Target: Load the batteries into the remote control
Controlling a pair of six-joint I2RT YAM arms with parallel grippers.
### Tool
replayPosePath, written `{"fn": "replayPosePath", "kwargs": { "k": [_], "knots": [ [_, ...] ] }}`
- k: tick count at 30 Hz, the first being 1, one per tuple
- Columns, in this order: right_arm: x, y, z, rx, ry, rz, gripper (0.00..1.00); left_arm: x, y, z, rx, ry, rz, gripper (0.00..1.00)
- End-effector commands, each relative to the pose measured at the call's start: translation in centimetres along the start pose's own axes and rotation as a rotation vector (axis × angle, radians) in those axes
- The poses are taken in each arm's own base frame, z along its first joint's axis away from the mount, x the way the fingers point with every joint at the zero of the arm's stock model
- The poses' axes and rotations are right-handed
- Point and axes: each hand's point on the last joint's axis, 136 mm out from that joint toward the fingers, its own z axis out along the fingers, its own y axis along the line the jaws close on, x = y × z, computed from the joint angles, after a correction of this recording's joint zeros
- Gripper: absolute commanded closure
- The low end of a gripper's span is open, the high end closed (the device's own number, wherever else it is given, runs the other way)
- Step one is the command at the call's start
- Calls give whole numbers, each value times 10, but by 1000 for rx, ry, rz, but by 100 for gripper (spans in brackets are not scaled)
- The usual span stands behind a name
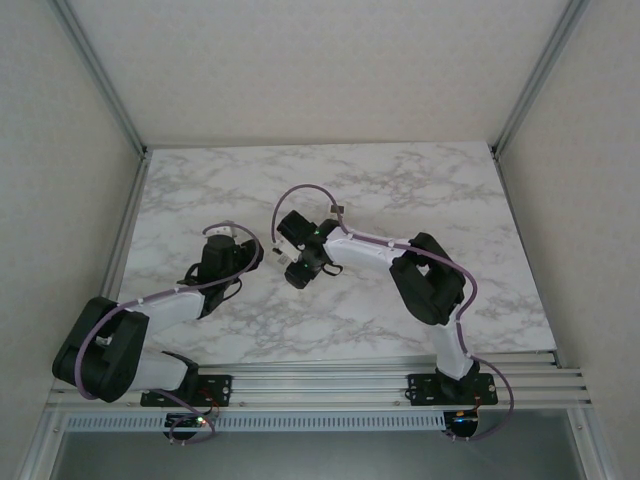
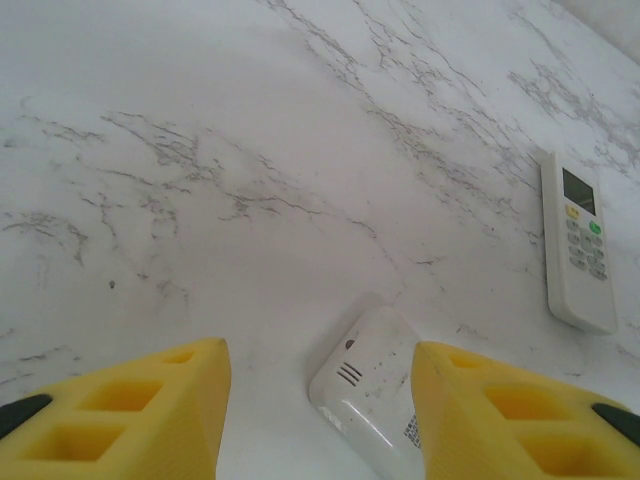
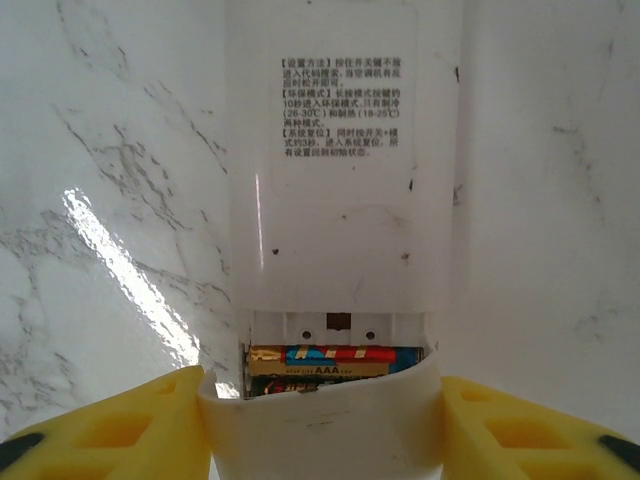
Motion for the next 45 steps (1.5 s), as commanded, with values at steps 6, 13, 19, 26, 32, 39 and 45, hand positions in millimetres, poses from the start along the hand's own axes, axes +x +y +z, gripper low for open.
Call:
{"fn": "replayPosePath", "kwargs": {
  "k": [6, 13, 19, 26, 32, 39, 45],
  "knots": [
    [-3, -3, 14, -7, 32, 112, 45, -3, 5, 1, -23, -13, -8, 50],
    [-9, -4, 18, -7, 28, 137, 38, -3, 5, 0, -23, -15, -7, 50],
    [-22, -3, -4, -31, -40, 158, 27, -2, 5, 1, -22, -12, -10, 50],
    [-29, -7, -38, -58, -138, 207, 22, -3, 5, 0, -19, -13, -9, 50],
    [-16, -24, -60, -132, -314, 616, 28, 0, 7, 4, -35, 5, 1, 50],
    [-1, -17, -46, -219, -276, 978, 38, 14, 8, 19, -44, 82, -5, 49],
    [0, -18, -30, -181, -229, 966, 41, 12, 9, 17, -48, 74, -3, 49]
  ]
}}
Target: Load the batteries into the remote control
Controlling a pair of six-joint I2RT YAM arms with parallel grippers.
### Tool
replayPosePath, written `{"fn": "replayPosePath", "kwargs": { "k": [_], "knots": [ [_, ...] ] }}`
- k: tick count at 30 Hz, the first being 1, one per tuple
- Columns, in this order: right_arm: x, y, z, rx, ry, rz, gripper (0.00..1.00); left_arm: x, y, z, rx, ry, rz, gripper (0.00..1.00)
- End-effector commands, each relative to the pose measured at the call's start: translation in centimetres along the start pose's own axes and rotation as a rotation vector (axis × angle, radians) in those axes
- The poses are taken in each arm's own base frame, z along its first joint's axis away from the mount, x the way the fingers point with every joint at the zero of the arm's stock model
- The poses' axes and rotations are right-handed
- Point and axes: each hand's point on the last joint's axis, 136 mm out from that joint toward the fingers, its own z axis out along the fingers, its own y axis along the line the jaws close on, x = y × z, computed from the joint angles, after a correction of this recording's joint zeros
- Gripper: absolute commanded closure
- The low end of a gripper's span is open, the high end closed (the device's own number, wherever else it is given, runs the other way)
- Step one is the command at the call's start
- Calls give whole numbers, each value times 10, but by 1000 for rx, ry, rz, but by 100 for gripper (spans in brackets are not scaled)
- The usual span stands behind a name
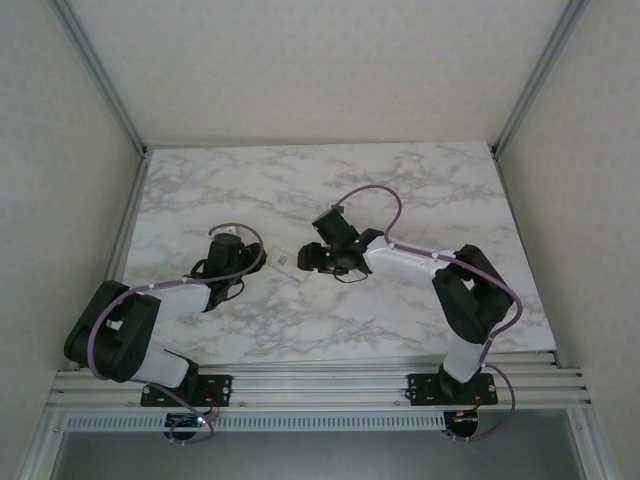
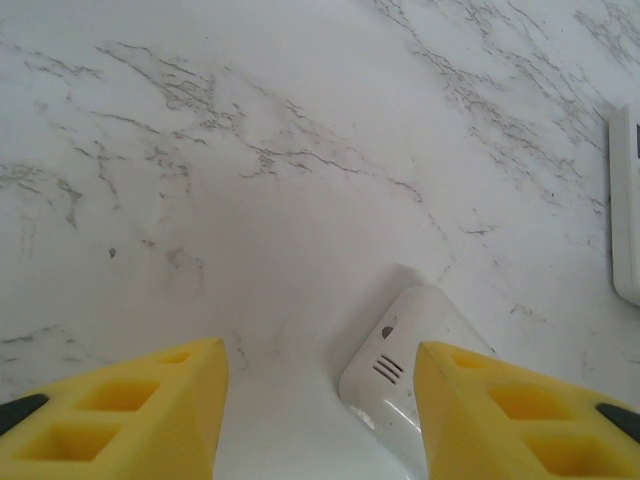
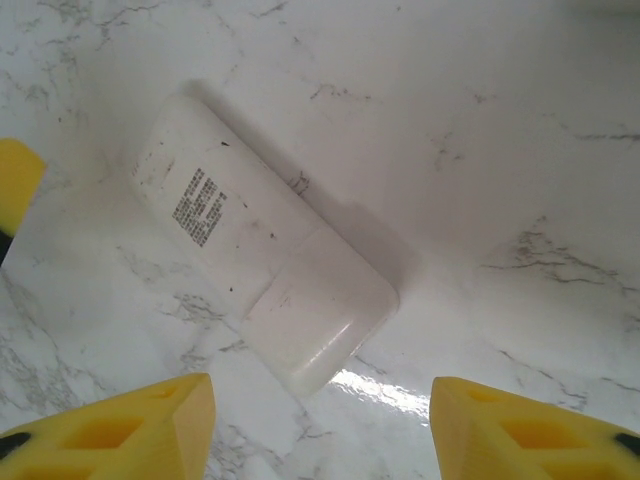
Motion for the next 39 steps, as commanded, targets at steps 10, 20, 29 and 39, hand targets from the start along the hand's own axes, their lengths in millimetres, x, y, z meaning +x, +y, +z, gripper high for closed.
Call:
{"fn": "replayPosePath", "kwargs": {
  "k": [10, 20, 29, 39],
  "knots": [
    [14, -3, 42, 62, 74, 23, 43, -10, -4, -3, 10, -21, -14, 49],
    [64, -31, 58, 210, 190, 0, 56, -10, -4, -3, 14, -24, -17, 49],
    [96, -77, 53, 379, 223, -47, 60, -9, -4, -4, 18, -25, -19, 49],
    [103, -57, 67, 343, 241, -169, 54, -5, -5, 0, 26, -9, -17, 50]
  ]
}}
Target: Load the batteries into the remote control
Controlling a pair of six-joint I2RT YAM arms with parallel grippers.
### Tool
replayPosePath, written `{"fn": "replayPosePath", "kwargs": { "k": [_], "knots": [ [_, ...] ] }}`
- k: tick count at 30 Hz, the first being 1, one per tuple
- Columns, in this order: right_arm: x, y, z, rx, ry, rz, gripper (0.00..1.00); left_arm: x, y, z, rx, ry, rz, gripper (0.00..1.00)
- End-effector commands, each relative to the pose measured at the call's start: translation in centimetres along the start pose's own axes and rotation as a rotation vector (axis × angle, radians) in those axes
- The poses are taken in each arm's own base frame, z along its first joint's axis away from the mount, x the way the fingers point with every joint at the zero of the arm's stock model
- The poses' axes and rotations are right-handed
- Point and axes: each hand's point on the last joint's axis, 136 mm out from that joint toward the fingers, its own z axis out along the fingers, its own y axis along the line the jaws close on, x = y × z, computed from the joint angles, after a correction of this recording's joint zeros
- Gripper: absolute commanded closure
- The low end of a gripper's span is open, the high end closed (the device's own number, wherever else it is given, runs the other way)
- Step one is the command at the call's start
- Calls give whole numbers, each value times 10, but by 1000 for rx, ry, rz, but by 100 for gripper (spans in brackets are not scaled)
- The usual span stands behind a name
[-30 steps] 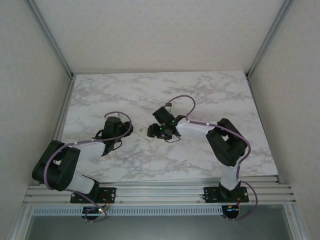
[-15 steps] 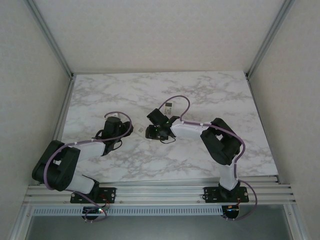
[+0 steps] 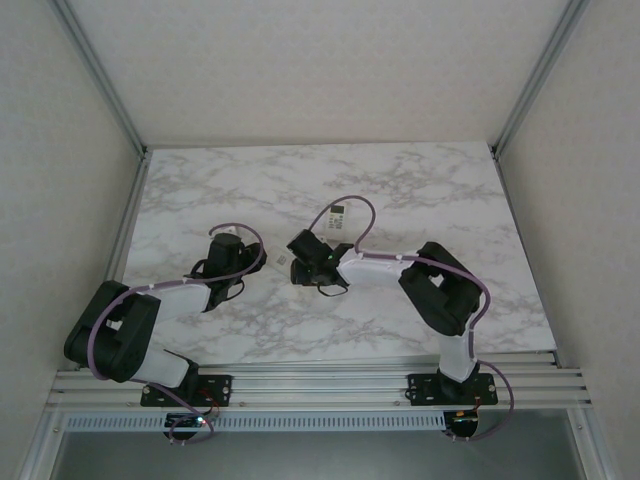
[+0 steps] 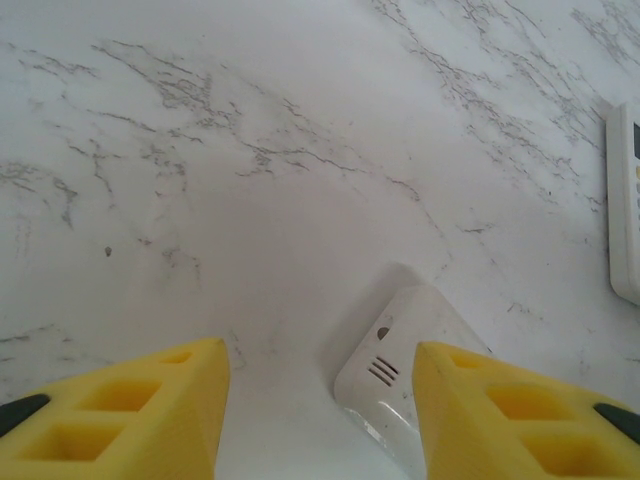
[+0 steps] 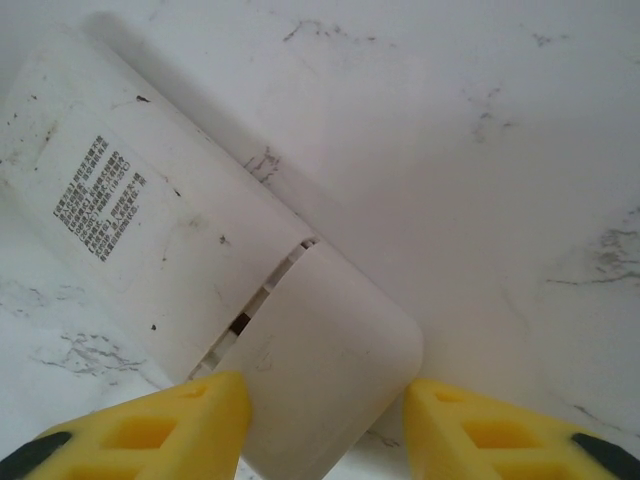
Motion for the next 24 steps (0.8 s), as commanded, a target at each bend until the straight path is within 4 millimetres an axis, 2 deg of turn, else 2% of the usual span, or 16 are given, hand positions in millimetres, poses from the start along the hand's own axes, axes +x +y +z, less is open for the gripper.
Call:
{"fn": "replayPosePath", "kwargs": {
  "k": [1, 4, 7, 11, 14, 18, 20, 22, 24],
  "knots": [
    [73, -29, 23, 116, 263, -91, 54, -4, -4, 2, 20, -3, -10, 49],
    [47, 0, 19, 46, 230, -71, 58, 5, -7, 12, 36, 50, 9, 50],
    [34, 15, 22, 17, 222, -58, 63, 21, -19, 24, 102, 133, 9, 50],
    [38, 22, 36, -26, 240, -13, 63, 38, -35, 30, 207, 207, -20, 54],
    [36, 39, 36, -113, 226, 9, 59, 41, -41, 31, 229, 218, -22, 56],
    [10, 60, 2, -211, 104, 7, 48, 37, -41, 30, 226, 196, -23, 56],
    [-7, 53, -21, -183, 20, -26, 42, 30, -40, 25, 220, 163, -22, 56],
    [-21, 36, -44, -101, -66, -111, 31, 22, -38, 17, 204, 120, -17, 55],
    [-28, 21, -57, -15, -107, -230, 20, 13, -35, 10, 188, 77, -19, 52]
  ]
}}
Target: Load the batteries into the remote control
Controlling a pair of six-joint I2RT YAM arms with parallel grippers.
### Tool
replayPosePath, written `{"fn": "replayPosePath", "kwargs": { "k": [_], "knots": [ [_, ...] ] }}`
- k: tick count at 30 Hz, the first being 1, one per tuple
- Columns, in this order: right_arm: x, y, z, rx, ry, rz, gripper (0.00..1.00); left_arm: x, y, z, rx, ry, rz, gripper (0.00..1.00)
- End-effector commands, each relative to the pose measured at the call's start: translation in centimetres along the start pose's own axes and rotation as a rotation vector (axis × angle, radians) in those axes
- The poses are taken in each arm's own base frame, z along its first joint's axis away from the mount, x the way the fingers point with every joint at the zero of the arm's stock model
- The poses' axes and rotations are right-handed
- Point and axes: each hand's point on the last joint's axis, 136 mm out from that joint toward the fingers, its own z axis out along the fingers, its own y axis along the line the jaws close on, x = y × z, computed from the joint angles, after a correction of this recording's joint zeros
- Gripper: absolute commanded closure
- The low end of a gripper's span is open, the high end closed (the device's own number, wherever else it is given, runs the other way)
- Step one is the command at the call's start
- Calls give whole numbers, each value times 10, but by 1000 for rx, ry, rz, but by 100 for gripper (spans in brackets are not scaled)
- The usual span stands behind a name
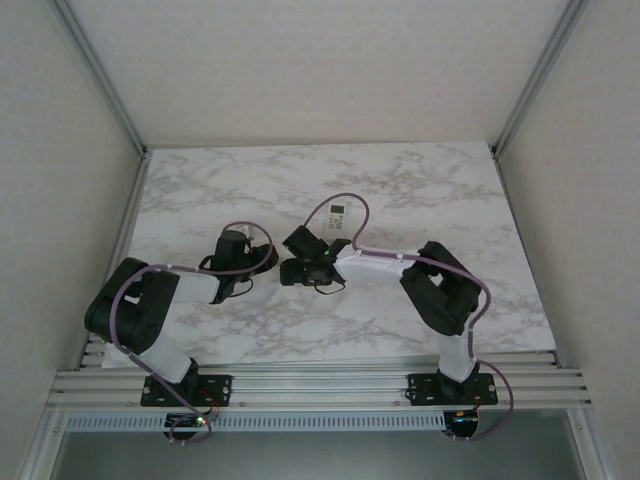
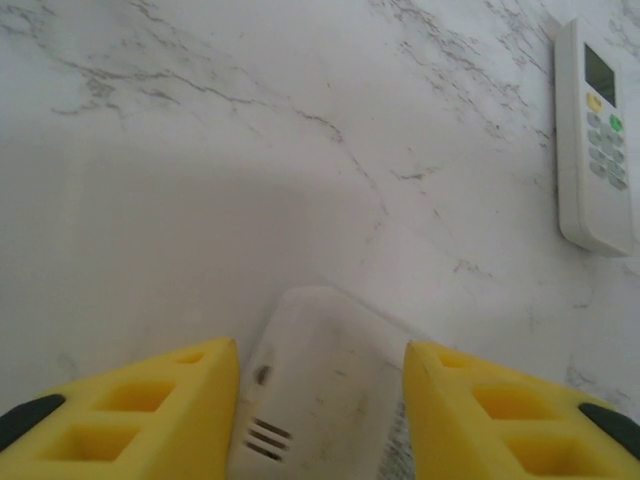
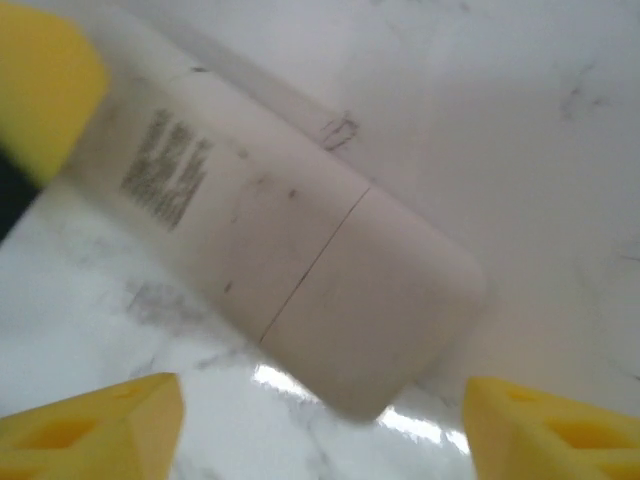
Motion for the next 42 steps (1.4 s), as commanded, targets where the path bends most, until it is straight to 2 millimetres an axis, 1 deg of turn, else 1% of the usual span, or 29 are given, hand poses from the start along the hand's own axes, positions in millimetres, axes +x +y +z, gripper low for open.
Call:
{"fn": "replayPosePath", "kwargs": {
  "k": [1, 3, 5, 8, 11, 15, 18, 19, 21, 22, 25, 28, 31, 32, 34, 35, 38, 39, 41, 42],
  "knots": [
    [-26, -6, -39, 84, -123, -238, 17, -14, -9, -17, 18, -77, -6, 50],
    [-24, -11, -37, 128, -101, -406, 12, -20, -6, -25, 1, -116, -6, 44],
    [-20, -10, -31, 129, -57, -564, 10, -27, -2, -34, -27, -160, -9, 39],
    [-15, -1, -22, 90, 0, -729, 7, -36, 5, -46, -63, -219, -19, 34],
    [-8, 10, -10, 35, 75, -839, 5, -43, 7, -59, -71, -272, -26, 32],
    [-12, 16, 9, 41, 127, -893, 4, -54, 8, -78, -82, -346, -34, 31],
    [-21, 16, 25, 75, 141, -903, 6, -62, 6, -95, -71, -393, -69, 30],
    [-25, 13, 31, 96, 141, -896, 6, -64, 6, -100, -62, -398, -99, 29],
    [-27, 9, 39, 99, 164, -878, 11, -64, 4, -110, -40, -389, -155, 28],
    [-27, 7, 42, 99, 173, -868, 13, -60, 4, -114, -32, -372, -186, 27],
    [-19, 4, 48, 66, 201, -855, 17, -52, -2, -128, 15, -342, -230, 25],
    [-11, -1, 53, 61, 225, -852, 22, -43, -1, -137, 24, -308, -263, 24],
    [-6, -4, 61, 64, 247, -843, 34, -39, -1, -142, 61, -286, -309, 24],
    [-6, -2, 60, 61, 244, -840, 39, -38, -2, -143, 76, -279, -325, 24],
    [-15, 4, 53, 52, 207, -825, 49, -36, -6, -144, 111, -249, -352, 24],
    [-20, 8, 47, 46, 180, -817, 52, -36, -7, -143, 123, -235, -363, 24],
    [-40, 30, 18, -23, 76, -763, 55, -35, -16, -142, 180, -172, -394, 25],
    [-45, 40, 4, -68, 38, -725, 57, -36, -19, -142, 200, -153, -398, 25],
    [-51, 60, -21, -179, -29, -654, 58, -38, -26, -142, 226, -122, -401, 26],
    [-51, 68, -30, -234, -55, -617, 58, -39, -32, -142, 251, -104, -398, 28]
  ]
}}
